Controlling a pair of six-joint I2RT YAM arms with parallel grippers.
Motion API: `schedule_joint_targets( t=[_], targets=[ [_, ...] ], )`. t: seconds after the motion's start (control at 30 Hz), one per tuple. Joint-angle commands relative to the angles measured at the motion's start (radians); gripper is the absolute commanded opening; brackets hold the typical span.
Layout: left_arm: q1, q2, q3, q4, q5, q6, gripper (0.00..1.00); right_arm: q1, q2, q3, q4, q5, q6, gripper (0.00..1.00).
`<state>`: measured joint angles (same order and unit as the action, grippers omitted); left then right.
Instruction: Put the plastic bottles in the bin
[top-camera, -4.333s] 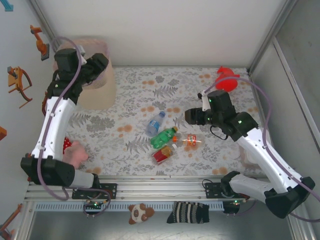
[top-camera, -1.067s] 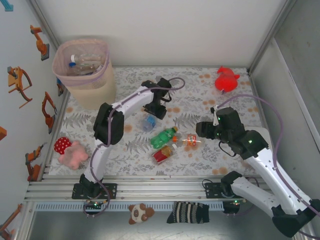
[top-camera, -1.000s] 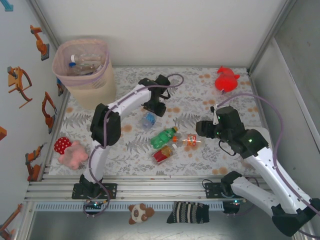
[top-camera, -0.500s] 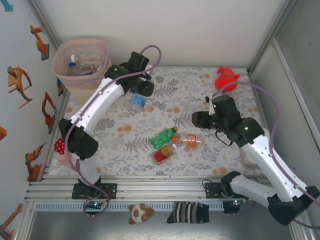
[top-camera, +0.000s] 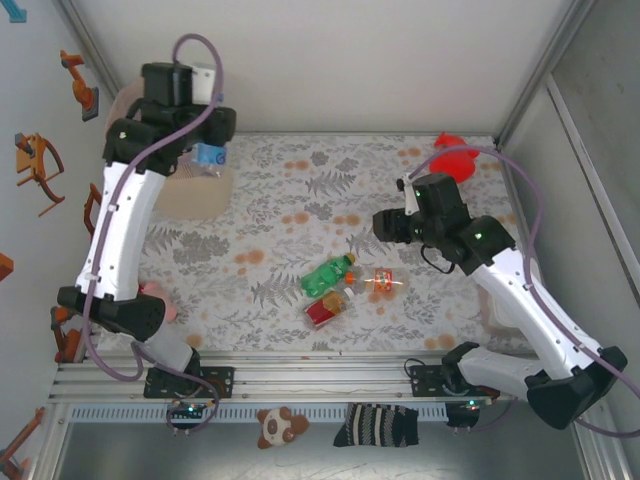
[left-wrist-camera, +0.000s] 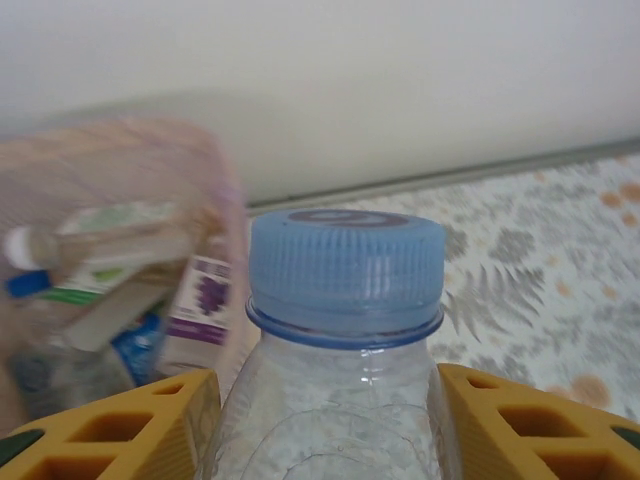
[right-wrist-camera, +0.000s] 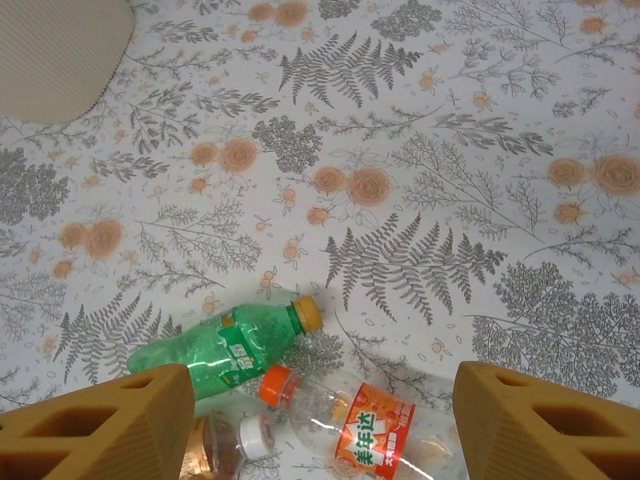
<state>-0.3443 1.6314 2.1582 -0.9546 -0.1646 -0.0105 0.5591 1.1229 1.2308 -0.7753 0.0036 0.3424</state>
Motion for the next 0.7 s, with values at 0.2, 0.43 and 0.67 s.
schedule_joint_targets(
  t=[0.2, 0.43, 0.67],
  targets=[
    [0.213, -0.054, -0.048, 0.255, 0.095, -0.250, 0.55, 0.005, 0.024, 0.032, 0.045, -0.025, -0.015, 0.68],
    [0.327, -0.011, -0.126, 0.405, 0.130, -0.556, 0.52, 0.005, 0.034, 0.019, 0.053, -0.032, -0.017, 0.68],
    [0.379, 0.073, -0.180, 0.479, 0.031, -0.974, 0.51, 0.005, 0.062, 0.023, 0.059, -0.040, -0.019, 0.68]
  ],
)
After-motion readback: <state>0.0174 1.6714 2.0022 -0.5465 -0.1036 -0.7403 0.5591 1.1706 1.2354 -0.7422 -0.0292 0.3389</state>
